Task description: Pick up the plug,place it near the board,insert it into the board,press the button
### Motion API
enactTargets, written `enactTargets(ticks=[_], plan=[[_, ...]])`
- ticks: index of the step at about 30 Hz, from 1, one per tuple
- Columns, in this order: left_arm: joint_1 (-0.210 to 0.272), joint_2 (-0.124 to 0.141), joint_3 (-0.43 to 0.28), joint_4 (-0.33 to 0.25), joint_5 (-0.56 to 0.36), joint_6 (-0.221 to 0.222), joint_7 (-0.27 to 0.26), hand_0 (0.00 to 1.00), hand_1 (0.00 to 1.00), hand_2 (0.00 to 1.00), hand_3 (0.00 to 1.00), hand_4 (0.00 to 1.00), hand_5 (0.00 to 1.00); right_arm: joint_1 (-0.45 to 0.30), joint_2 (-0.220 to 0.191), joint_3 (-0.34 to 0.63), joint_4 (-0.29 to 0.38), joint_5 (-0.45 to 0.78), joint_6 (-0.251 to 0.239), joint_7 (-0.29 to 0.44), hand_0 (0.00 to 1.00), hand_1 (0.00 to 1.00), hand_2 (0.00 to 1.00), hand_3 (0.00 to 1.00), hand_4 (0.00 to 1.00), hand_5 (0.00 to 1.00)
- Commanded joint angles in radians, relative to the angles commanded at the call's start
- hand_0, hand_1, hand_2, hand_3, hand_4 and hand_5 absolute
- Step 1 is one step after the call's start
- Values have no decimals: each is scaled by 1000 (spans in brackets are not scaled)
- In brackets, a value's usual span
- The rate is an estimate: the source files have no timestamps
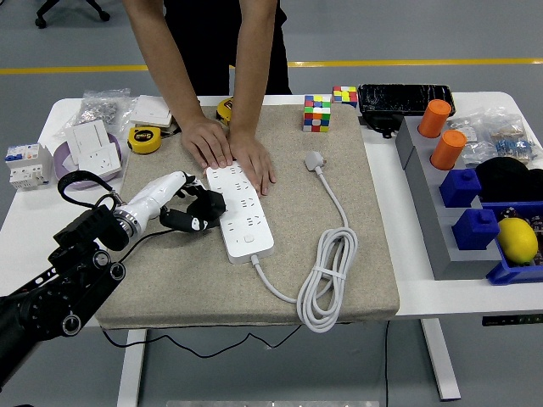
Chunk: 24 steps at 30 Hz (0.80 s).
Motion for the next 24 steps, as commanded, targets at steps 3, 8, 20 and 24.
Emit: enactTargets(ticks=[3,8,20,24], plan=[[-2,2,-3,0,-4,-5,-1,747,836,792,702,998,205,0,0,1,0,0,0,0,796,704,713,753,998,998],[-3,3,-11,-4,-8,-13,-2,799,883,832,789,998,259,0,1,4,0,-1,0,0,796,704,713,753,998,998],[28,10,-75,-96,-16,-114,31,822,921,871,842,998,333,4,2,5,0,2,-1,0,795,704,713,752,998,998],[71,-1,-126,-179,-81,-138,43,899,985,927,891,998,697,3,3,6,0,2,-2,0,794,704,713,753,998,998]])
